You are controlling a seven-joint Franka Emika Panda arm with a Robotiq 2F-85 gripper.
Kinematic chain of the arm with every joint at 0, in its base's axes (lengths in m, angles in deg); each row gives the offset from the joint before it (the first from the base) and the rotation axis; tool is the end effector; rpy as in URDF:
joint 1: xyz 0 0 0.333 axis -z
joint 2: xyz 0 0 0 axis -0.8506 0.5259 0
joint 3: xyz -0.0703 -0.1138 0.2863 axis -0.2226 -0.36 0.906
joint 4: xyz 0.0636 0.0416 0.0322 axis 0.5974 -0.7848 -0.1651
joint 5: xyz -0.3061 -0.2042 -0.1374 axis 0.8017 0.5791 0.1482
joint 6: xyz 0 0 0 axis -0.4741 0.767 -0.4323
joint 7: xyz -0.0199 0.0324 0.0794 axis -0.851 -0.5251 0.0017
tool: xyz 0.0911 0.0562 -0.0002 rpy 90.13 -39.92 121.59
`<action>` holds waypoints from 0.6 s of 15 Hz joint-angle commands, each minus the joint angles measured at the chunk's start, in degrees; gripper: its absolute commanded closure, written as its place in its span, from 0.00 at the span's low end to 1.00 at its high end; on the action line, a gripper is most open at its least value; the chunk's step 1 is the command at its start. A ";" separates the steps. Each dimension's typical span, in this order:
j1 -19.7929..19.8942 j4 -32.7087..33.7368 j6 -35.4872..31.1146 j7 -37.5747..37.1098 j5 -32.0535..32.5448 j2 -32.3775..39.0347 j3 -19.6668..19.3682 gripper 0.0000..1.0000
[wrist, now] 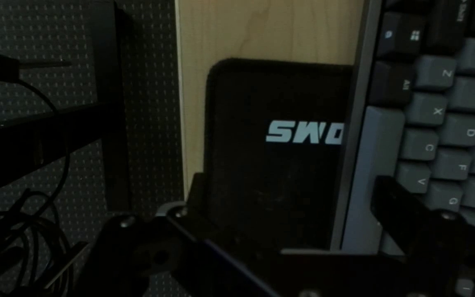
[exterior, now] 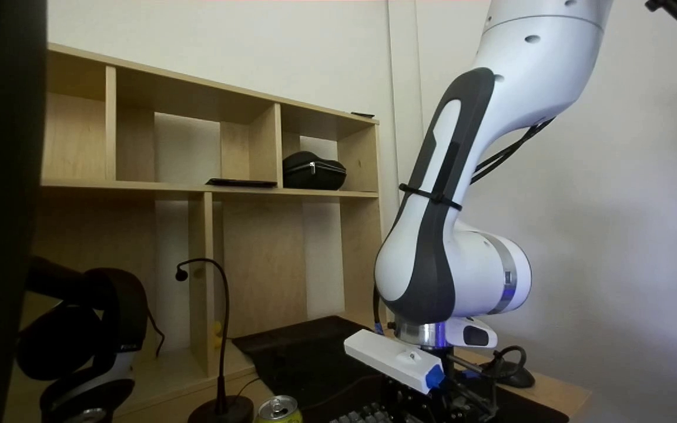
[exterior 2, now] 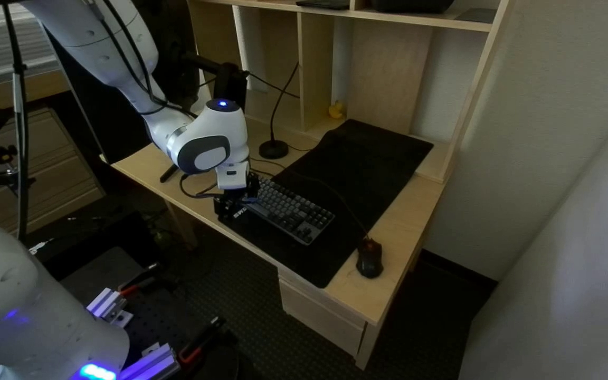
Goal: Press on the keyboard then slightly move the mouse to the right
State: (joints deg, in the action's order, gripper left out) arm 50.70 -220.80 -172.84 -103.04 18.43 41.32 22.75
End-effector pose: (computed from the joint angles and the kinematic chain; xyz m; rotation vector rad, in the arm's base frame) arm 0.4536 0.0425 0.1692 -2.2084 2.1148 0.0621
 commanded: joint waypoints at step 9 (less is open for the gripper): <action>4.58 2.88 -6.48 3.83 -10.03 8.71 4.07 0.00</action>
State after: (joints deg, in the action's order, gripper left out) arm 53.38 -219.26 -176.59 -101.16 10.81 44.64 25.55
